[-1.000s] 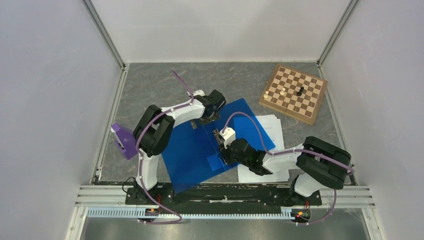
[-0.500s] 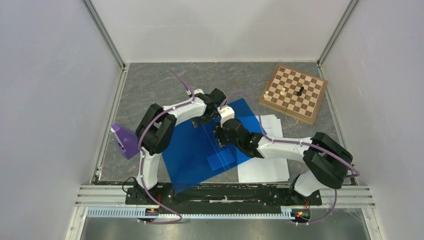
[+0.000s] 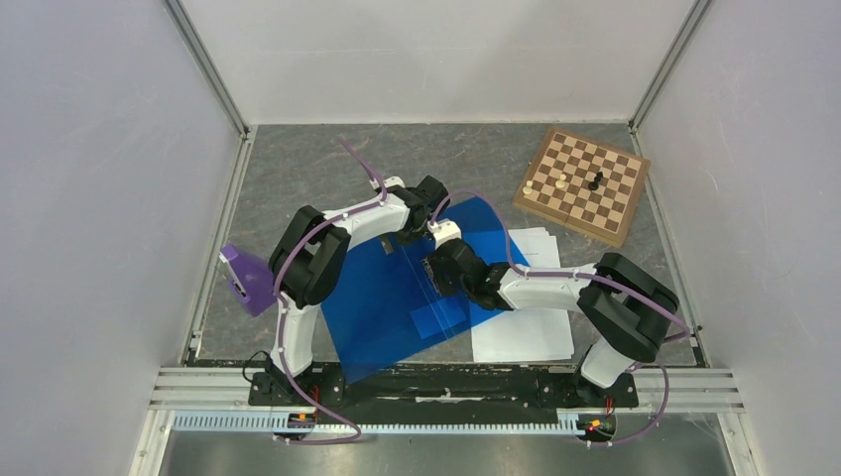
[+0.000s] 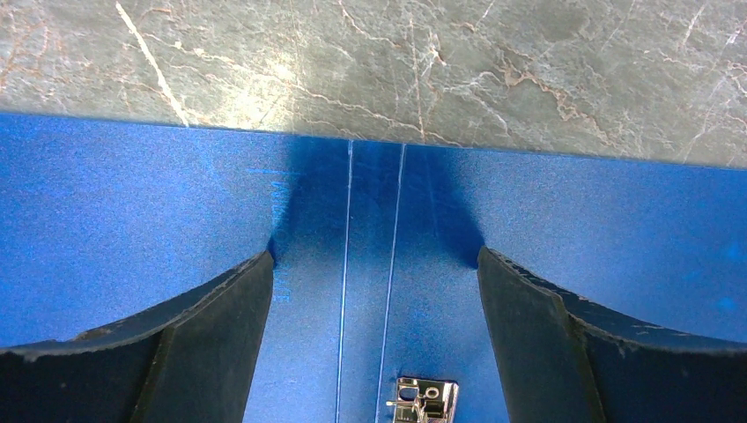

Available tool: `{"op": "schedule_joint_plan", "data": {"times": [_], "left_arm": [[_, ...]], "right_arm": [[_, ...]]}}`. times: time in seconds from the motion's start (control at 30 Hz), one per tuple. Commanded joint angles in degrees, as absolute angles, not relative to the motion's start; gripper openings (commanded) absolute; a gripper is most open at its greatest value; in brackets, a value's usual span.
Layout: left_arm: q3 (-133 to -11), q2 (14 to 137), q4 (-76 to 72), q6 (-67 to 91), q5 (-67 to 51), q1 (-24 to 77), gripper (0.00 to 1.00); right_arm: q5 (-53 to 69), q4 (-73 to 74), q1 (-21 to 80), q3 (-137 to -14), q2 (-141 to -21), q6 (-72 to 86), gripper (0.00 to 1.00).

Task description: Put the files into the folder

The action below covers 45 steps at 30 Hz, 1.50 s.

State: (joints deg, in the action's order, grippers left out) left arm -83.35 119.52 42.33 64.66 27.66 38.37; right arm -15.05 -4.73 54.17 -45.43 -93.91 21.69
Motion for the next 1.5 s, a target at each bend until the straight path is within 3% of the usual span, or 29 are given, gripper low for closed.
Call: {"op": "schedule_joint_plan", "data": {"times": [0.0,0.73,1.47], "left_arm": [[-76.24,132.07,45.3,67.93,19.19,37.79,0.91],[-77.35,134.12,45.35,67.27,19.25,37.67,0.9],[-78.22,134.65,46.99,67.0,20.04,37.45,0.9]], "right_arm": [[-14.73,-4.32,54.86,-45.67,-93.47,23.25,0.27],[-19.65,-1.95,56.95,-43.03,-94.74,26.1,0.11],[-29.0,4.72,61.96,-41.22,-98.68,28.73,0.13]]}}
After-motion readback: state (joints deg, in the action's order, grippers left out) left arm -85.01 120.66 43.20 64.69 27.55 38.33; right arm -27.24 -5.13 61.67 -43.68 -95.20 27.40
